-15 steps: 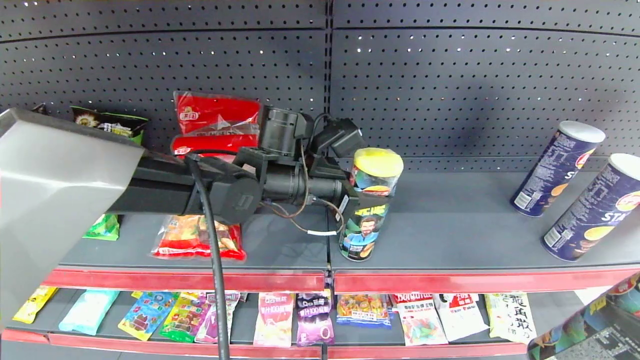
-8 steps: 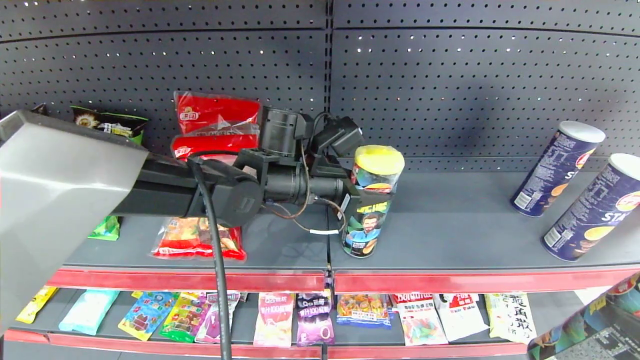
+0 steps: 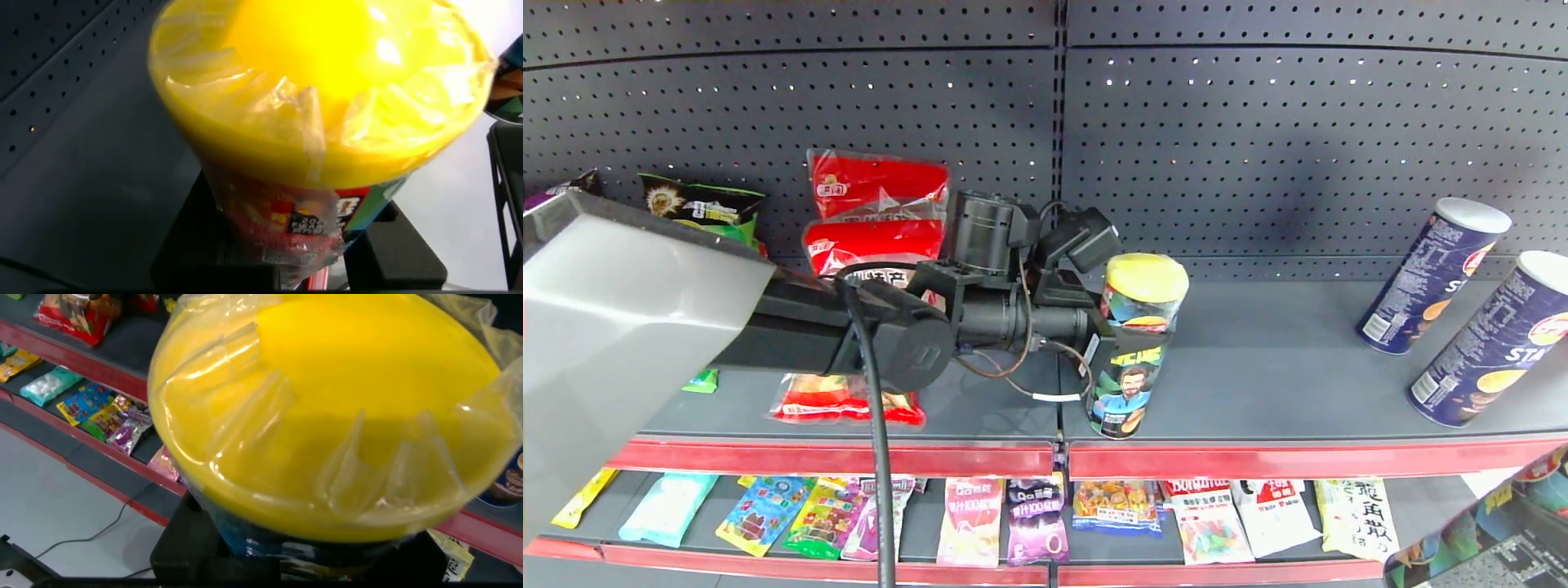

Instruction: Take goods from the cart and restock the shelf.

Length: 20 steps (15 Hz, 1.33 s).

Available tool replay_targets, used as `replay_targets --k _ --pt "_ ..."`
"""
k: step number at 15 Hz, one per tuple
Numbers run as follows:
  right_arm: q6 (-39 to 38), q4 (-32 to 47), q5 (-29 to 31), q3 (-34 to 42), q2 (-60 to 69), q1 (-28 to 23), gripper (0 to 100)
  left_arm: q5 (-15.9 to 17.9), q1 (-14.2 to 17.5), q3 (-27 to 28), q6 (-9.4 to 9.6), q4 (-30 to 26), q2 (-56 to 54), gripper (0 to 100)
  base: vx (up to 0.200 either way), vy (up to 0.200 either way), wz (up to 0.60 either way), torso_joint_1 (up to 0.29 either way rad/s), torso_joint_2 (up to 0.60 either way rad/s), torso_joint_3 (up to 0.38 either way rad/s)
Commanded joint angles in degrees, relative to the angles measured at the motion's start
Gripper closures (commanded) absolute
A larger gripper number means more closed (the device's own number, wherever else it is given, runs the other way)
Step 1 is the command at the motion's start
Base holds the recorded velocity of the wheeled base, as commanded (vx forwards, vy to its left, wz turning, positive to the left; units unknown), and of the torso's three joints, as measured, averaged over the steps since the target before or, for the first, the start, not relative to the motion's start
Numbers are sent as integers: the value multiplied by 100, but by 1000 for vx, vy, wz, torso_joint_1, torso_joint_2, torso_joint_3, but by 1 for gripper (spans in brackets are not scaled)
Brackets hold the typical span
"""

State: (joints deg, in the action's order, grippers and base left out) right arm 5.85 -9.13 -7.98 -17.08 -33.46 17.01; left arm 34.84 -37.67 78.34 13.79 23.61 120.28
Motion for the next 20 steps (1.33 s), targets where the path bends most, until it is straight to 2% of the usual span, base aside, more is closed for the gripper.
replay_targets --k 1,3,7,8,14,17,20 --pt "4 -1 -1 3 -11 4 100 -4 -4 -143 -43 56 -67 100 0 0 0 0 0 0" --pt "4 -1 -1 3 -11 4 100 -12 -12 -196 -122 91 -93 100 0 0 0 0 0 0" --pt "4 -1 -1 -6 -20 -4 100 -4 -39 -301 -139 91 -102 100 0 0 0 0 0 0" --pt "4 -1 -1 -6 -29 -4 100 23 -56 -345 -122 100 -110 0 0 0 0 0 0 0" --pt "4 -1 -1 -6 -46 4 100 40 -30 -495 -131 240 -198 0 0 0 0 0 0 0" --pt "4 -1 -1 -24 -46 4 100 40 14 -1075 -131 275 -524 0 0 0 0 0 0 0" --pt "4 -1 -1 -32 -73 4 100 32 278 -1734 -139 829 -735 0 0 0 0 0 0 0"
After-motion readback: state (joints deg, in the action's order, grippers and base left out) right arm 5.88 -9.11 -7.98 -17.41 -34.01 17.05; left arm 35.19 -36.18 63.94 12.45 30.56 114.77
